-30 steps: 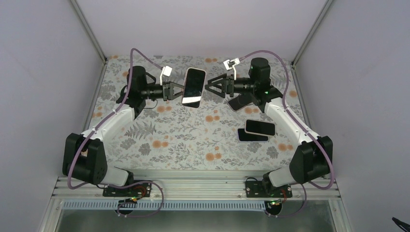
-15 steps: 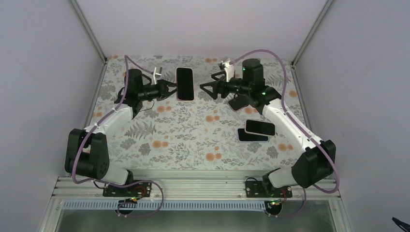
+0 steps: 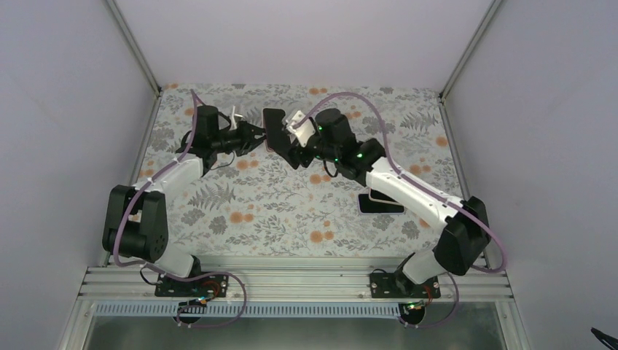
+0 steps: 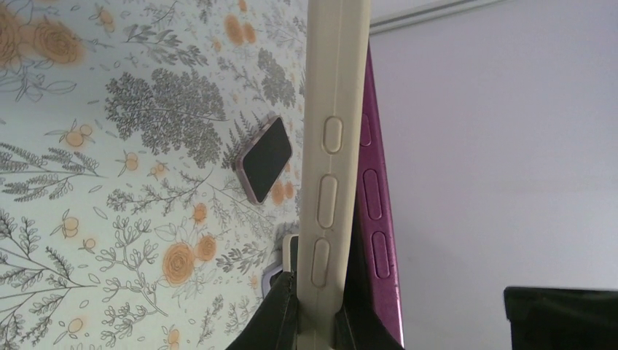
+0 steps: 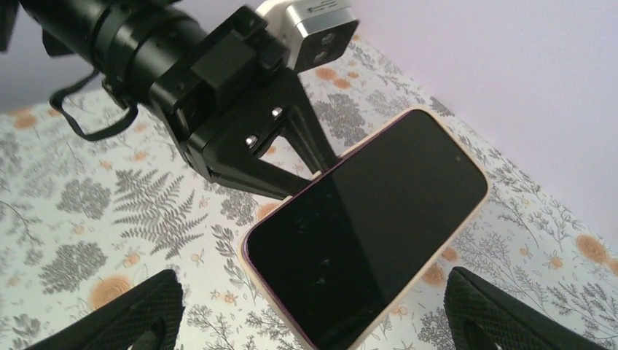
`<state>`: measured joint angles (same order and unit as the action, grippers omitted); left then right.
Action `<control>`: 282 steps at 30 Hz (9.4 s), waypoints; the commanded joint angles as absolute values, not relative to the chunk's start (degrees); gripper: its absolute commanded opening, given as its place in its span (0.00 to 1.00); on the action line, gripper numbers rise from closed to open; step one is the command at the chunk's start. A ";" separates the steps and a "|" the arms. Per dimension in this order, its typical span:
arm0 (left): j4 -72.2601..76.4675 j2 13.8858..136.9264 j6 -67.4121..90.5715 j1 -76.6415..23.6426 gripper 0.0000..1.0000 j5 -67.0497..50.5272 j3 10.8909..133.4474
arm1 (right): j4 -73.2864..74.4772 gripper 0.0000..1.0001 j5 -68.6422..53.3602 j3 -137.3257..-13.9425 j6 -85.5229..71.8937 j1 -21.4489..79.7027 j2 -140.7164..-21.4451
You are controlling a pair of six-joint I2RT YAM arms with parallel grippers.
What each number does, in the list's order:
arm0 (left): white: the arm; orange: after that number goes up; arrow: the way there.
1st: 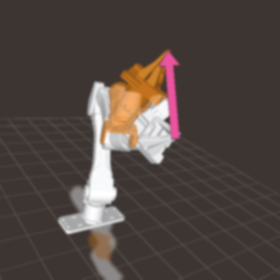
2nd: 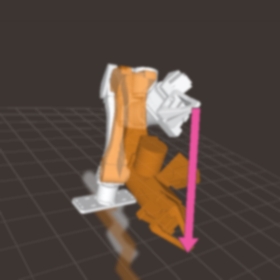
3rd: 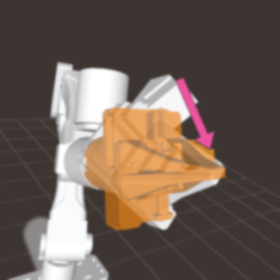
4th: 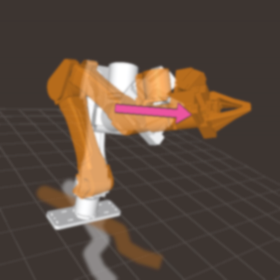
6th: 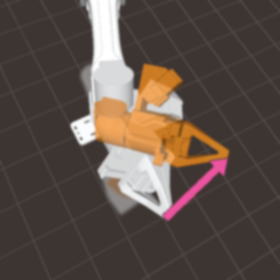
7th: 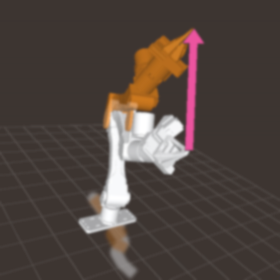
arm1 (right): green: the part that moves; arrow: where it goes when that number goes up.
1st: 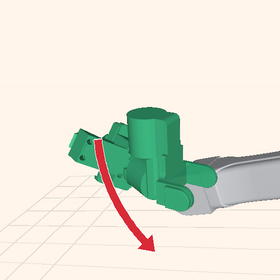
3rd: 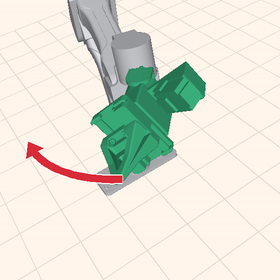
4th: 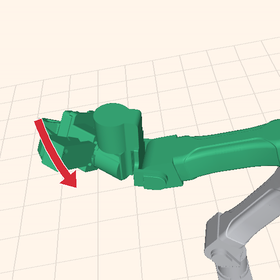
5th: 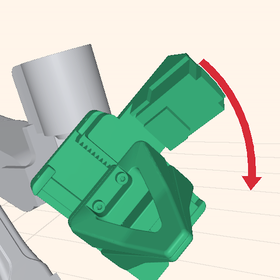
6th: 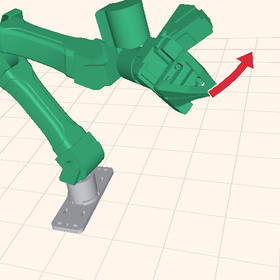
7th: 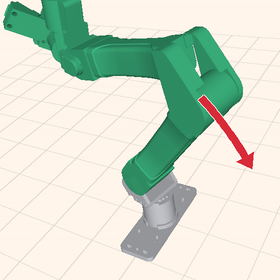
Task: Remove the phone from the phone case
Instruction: Remove the phone case from the phone, then place the phone case at the center of the board.
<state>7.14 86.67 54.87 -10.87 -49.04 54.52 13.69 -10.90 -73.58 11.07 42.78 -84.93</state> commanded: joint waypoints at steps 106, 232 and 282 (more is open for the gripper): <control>11.07 90.07 59.82 -11.98 0.02 -51.02 55.20 | -11.78 0.67 27.69 -66.54 39.88 53.01 -98.30; -35.41 130.19 0.05 7.56 0.03 -28.16 94.86 | 6.85 0.04 6.68 -74.73 20.86 43.33 -87.89; -9.34 91.56 38.46 1.78 0.94 -65.31 91.81 | -43.47 0.04 34.92 -70.89 71.05 52.43 -92.15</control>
<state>-13.41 95.00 34.57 3.99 -61.28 93.97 -27.05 31.20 -73.06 59.35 50.81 -91.37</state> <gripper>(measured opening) 0.950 0.049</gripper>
